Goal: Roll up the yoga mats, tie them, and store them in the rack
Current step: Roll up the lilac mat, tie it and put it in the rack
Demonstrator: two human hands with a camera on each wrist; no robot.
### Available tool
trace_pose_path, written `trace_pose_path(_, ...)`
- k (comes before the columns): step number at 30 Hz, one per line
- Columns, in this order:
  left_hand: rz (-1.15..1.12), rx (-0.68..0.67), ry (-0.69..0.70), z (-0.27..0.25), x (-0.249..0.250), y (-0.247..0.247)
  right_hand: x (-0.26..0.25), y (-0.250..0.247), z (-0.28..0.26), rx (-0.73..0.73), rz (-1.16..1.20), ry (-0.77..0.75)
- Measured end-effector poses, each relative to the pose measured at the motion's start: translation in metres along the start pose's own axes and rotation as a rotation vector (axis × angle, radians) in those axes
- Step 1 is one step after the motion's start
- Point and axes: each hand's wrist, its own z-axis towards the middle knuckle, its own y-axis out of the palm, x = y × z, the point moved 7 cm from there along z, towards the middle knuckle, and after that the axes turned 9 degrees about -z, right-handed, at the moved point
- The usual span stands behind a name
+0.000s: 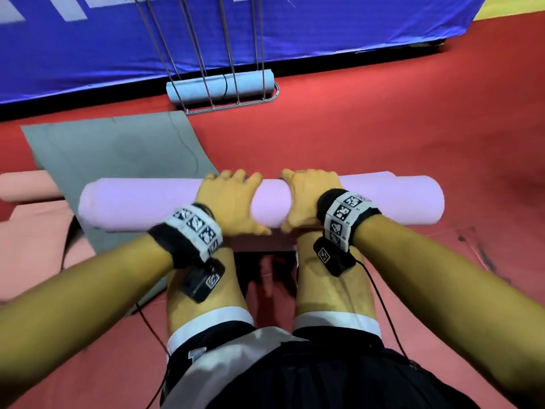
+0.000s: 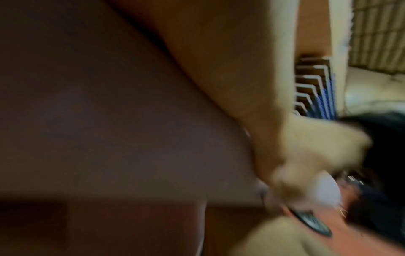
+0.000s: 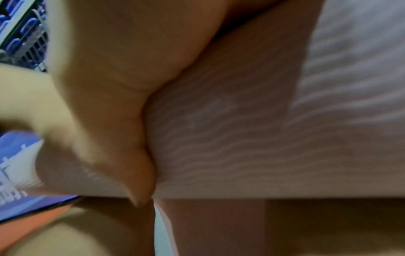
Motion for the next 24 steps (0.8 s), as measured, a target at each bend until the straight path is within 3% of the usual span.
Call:
trace_pose_path(3, 0.088, 0.134, 0.024, -0.013, 0.004, 0.010, 0.001, -0.008, 0.008, -0.067, 0.000, -0.008)
trace_pose_path(8, 0.106, 0.072, 0.080, 0.005, 0.004, -0.001, 0.005, -0.007, 0.012, -0.040, 0.048, -0.015)
trace_pose_path(11, 0.116, 0.060, 0.072, 0.007, 0.004, -0.005, 0.004, -0.005, 0.006, 0.139, 0.077, -0.072)
trace_pose_path(13, 0.124, 0.057, 0.054, 0.006, 0.003, -0.009, -0.001, 0.007, -0.005, 0.260, -0.039, -0.113)
trace_pose_path(16, 0.126, 0.055, 0.038, 0.006, 0.002, -0.026, 0.000, 0.021, -0.017, 0.348, -0.208, -0.036)
trace_pose_path(19, 0.134, 0.116, -0.010, 0.004, -0.004, -0.067, 0.008, -0.016, -0.012, 0.478, -0.142, 0.055)
trace_pose_path(24, 0.127, 0.277, -0.086, -0.019, -0.027, -0.132, 0.001, -0.099, -0.003, 0.777, -0.134, -0.032)
